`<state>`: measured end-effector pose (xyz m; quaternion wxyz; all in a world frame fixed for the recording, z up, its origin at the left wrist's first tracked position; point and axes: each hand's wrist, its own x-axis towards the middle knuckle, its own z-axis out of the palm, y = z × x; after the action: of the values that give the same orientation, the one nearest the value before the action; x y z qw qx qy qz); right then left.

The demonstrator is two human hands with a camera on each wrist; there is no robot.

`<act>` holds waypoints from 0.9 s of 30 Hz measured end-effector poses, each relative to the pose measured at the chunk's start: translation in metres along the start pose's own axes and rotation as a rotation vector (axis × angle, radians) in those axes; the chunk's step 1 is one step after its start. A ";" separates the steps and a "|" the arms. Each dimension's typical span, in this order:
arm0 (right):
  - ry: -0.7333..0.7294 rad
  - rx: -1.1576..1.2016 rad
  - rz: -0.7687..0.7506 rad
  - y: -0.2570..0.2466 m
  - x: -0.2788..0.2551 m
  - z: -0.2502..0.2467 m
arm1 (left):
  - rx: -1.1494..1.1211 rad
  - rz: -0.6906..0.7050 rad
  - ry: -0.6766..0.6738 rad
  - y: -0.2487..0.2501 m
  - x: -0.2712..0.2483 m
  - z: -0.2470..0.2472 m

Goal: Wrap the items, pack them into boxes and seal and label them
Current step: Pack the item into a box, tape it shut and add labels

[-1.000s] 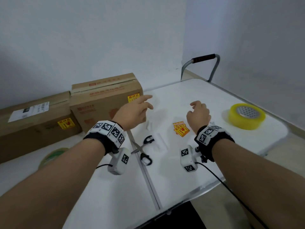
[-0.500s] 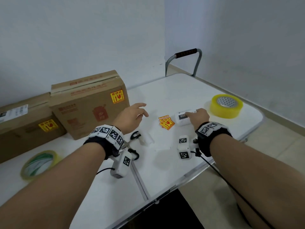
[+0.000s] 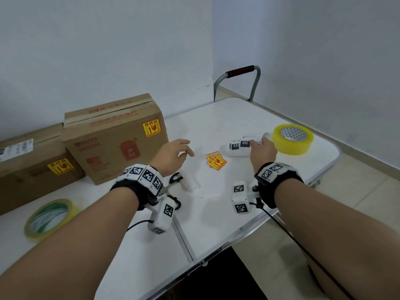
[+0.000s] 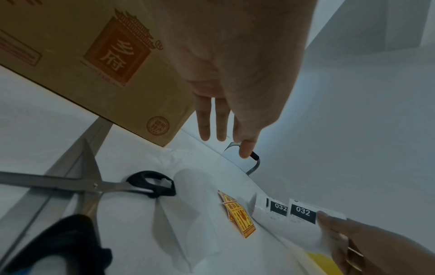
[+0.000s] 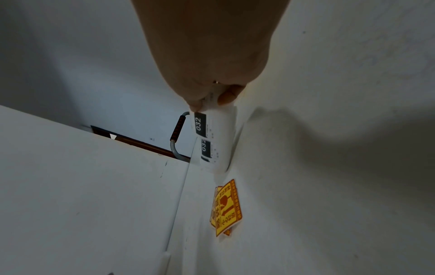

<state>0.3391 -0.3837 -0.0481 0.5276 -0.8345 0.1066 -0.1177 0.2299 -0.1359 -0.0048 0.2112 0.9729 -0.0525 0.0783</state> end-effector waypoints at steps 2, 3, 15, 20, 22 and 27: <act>0.027 0.005 -0.037 0.003 0.004 -0.001 | -0.008 -0.003 -0.001 0.001 -0.002 -0.001; 0.036 0.015 -0.040 -0.001 0.002 -0.004 | -0.014 -0.003 0.000 0.002 -0.003 -0.002; -0.140 0.415 -0.074 -0.037 -0.022 -0.003 | -0.322 -0.196 -0.005 0.007 -0.015 -0.014; -0.729 0.569 -0.057 -0.074 -0.062 0.025 | -0.939 -0.531 0.005 0.007 -0.038 -0.028; -0.904 0.564 -0.070 -0.079 -0.079 0.040 | -1.077 -0.617 0.021 -0.002 -0.053 -0.031; -1.066 0.461 -0.102 -0.079 -0.117 0.071 | -1.173 -0.581 0.190 -0.027 -0.087 -0.040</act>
<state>0.2540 -0.2544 -0.0163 0.6701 -0.6464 -0.2422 0.2730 0.1429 -0.0884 0.0053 0.7225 0.6599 0.1969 0.0620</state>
